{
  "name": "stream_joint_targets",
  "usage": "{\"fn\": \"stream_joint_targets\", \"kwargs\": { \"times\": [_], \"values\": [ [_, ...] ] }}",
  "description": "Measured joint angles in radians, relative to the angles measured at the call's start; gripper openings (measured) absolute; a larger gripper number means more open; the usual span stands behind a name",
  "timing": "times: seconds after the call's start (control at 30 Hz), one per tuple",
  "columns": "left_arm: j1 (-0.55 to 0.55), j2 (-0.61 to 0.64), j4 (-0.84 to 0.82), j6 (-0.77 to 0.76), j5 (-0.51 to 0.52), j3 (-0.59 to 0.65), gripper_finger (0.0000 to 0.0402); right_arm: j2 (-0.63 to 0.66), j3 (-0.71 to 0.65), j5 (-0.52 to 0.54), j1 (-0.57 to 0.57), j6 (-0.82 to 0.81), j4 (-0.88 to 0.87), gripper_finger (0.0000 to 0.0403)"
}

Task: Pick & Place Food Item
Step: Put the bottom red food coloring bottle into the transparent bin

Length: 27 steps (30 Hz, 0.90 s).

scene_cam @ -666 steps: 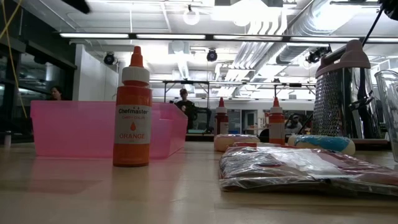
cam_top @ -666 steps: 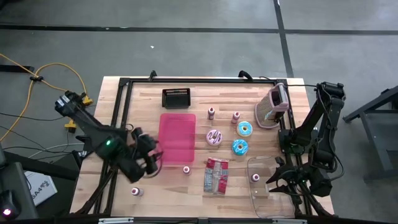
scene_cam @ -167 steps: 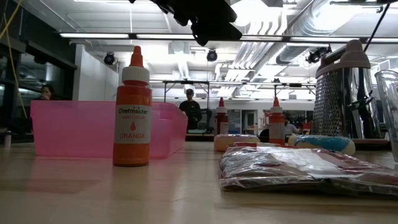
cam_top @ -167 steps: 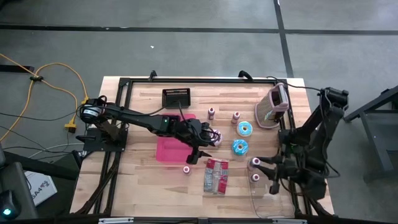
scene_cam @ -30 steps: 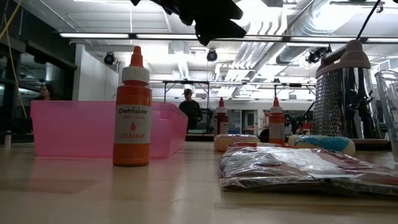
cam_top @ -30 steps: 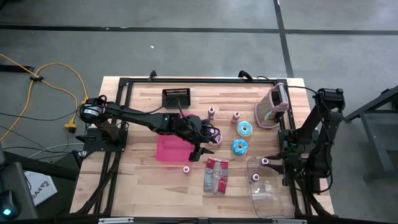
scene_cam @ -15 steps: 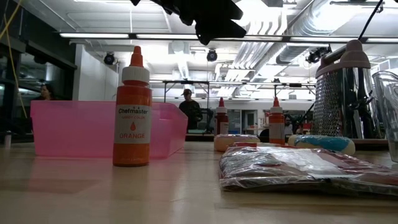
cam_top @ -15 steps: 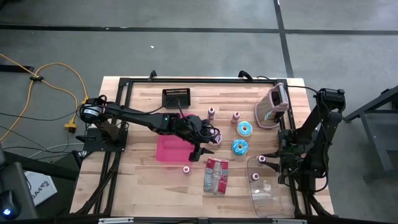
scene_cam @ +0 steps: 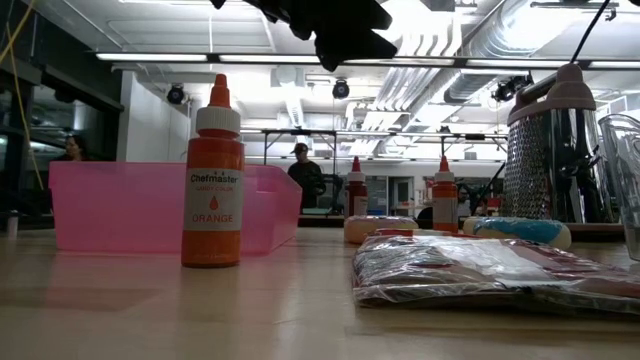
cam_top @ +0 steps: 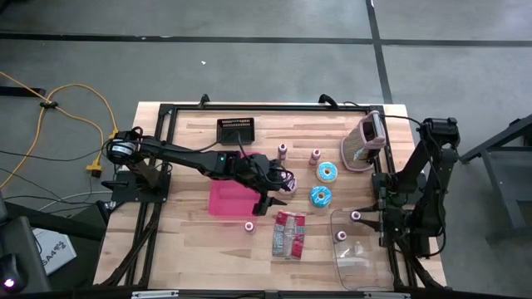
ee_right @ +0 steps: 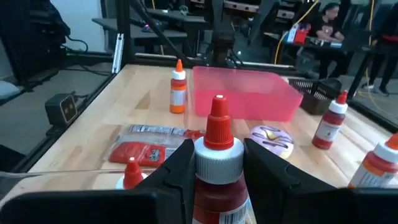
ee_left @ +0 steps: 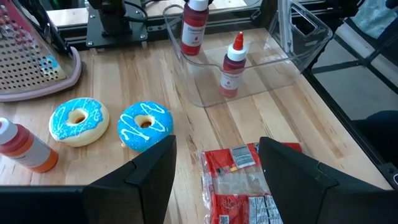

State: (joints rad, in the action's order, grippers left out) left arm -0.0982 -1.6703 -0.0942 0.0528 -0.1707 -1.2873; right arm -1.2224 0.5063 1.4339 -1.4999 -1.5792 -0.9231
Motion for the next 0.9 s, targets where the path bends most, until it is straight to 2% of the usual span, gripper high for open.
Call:
{"fn": "stream_joint_targets", "kwargs": {
  "times": [0.2, 0.5, 0.6, 0.73, 0.9],
  "values": [
    [0.0, 0.0, 0.004, -0.005, 0.0, 0.0, 0.0221, 0.033, 0.0, 0.004, -0.056, -0.046, -0.056, 0.01],
    [0.0, 0.0, 0.022, 0.0, 0.017, 0.0, 0.0221, 0.103, 0.0, 0.053, -0.199, -0.064, -0.134, 0.0099],
    [0.0, 0.0, 0.026, 0.0, 0.019, 0.0, 0.0221, 0.115, -0.016, 0.07, -0.242, -0.124, -0.166, 0.0099],
    [0.0, 0.0, 0.029, 0.0, 0.019, 0.0, 0.0221, 0.115, -0.105, 0.133, -0.296, -0.256, -0.161, 0.0099],
    [0.0, 0.0, 0.029, 0.0, 0.019, 0.0, 0.0221, 0.115, -0.173, 0.137, -0.314, -0.371, -0.149, 0.0099]
  ]
}}
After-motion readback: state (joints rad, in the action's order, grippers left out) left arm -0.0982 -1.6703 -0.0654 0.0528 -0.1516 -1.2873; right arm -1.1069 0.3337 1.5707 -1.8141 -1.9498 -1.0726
